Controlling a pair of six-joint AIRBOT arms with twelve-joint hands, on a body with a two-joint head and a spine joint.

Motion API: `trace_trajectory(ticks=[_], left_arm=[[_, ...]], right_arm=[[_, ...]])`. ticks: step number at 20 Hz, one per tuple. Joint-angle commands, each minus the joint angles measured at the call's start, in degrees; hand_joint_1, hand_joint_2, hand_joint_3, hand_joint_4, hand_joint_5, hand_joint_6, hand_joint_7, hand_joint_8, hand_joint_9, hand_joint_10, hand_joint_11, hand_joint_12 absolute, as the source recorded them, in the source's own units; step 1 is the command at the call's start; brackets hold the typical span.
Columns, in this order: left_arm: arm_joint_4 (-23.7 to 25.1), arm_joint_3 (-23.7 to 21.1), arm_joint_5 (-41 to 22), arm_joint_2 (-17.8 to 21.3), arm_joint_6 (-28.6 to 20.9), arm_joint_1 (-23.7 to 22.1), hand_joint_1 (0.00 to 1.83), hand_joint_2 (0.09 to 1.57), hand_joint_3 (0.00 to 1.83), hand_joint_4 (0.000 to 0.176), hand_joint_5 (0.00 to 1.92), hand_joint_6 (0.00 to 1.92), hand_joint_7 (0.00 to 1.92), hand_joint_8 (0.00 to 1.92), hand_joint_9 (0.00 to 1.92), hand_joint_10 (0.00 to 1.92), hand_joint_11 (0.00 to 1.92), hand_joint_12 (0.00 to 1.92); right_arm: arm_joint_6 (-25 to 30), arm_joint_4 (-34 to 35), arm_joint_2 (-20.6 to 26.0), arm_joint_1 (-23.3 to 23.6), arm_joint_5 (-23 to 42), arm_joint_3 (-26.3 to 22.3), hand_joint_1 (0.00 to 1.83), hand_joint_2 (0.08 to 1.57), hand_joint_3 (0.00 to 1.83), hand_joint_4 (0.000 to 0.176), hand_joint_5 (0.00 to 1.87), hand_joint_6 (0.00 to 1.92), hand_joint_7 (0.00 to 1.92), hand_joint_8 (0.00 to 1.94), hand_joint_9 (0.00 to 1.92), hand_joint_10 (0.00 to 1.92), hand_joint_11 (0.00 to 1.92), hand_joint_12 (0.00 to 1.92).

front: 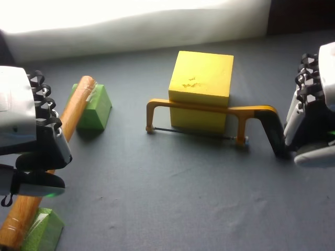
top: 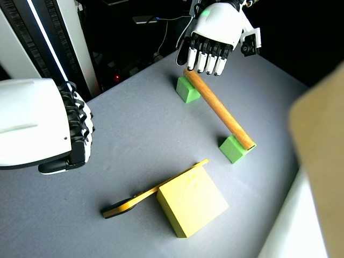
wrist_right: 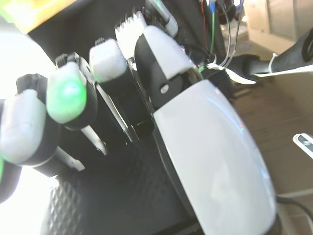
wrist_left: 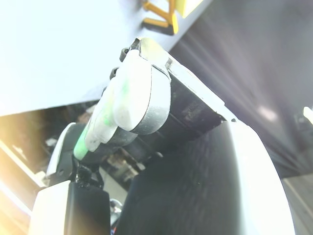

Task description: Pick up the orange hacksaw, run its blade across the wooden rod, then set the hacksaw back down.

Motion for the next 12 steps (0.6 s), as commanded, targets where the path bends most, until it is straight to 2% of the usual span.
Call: trace_trajectory(ticks=[1,2,3,6,7,8,10,12], left_arm=[[-3.69,0.38,-3.82,0.32,0.05,-0.35,0.00,1.10,0.14,0.000,0.01,0.04,0.00,0.04,0.00,0.01,0.00,0.02],[-3.69,0.46,-3.80,0.30,0.05,-0.34,0.00,1.10,0.14,0.000,0.01,0.04,0.00,0.04,0.00,0.01,0.00,0.02],[-3.69,0.48,-3.82,0.32,0.05,-0.17,0.00,1.15,0.02,0.000,0.01,0.00,0.01,0.00,0.00,0.00,0.00,0.00],[-3.70,0.72,-3.82,0.32,0.05,-0.09,0.00,1.15,0.02,0.000,0.02,0.01,0.00,0.00,0.00,0.00,0.00,0.00],[-3.69,0.71,-3.80,0.32,0.05,-0.07,0.00,1.16,0.02,0.000,0.03,0.01,0.00,0.00,0.00,0.00,0.00,0.00],[-3.67,0.58,-3.74,0.37,0.05,0.09,0.00,1.16,0.02,0.000,0.04,0.01,0.02,0.01,0.00,0.00,0.00,0.00],[-3.66,0.30,-3.52,0.48,0.05,0.41,0.00,1.16,0.02,0.000,0.04,0.01,0.02,0.01,0.00,0.00,0.00,0.00],[-3.50,-0.06,-2.85,0.85,0.04,0.93,0.00,1.17,0.02,0.000,0.03,0.00,0.01,0.00,0.00,0.00,0.00,0.00]], right_arm=[[0.53,4.82,0.07,0.63,0.72,0.07,0.00,0.89,0.15,0.000,0.00,0.01,0.01,0.02,0.02,0.03,0.00,0.36],[0.87,4.82,0.04,0.35,0.59,0.08,0.00,0.89,0.15,0.000,0.00,0.01,0.01,0.02,0.02,0.03,0.00,0.36],[1.25,4.82,-0.10,0.04,0.41,0.08,0.00,0.97,0.02,0.000,0.00,0.00,0.01,0.00,0.02,0.00,0.00,0.38],[2.52,4.82,-0.21,-0.24,0.38,0.07,0.00,0.98,0.00,0.000,0.03,0.00,0.05,0.01,0.09,0.01,0.00,0.48],[5.11,4.81,-0.24,-0.30,-0.16,0.07,0.00,0.98,0.00,0.000,0.03,0.00,0.05,0.00,0.09,0.01,0.00,0.46],[9.58,4.81,-0.24,-0.57,-1.52,0.06,0.00,0.99,0.00,0.000,0.03,0.00,0.06,0.00,0.09,0.00,0.00,0.46],[21.92,4.81,0.34,-1.10,-5.91,0.10,0.00,1.00,0.00,0.000,0.08,0.01,0.10,0.01,0.11,0.01,0.00,0.53],[30.64,4.81,0.64,-1.33,-9.88,1.02,0.00,1.00,0.00,0.000,0.09,0.01,0.10,0.00,0.11,0.00,0.00,0.56]])
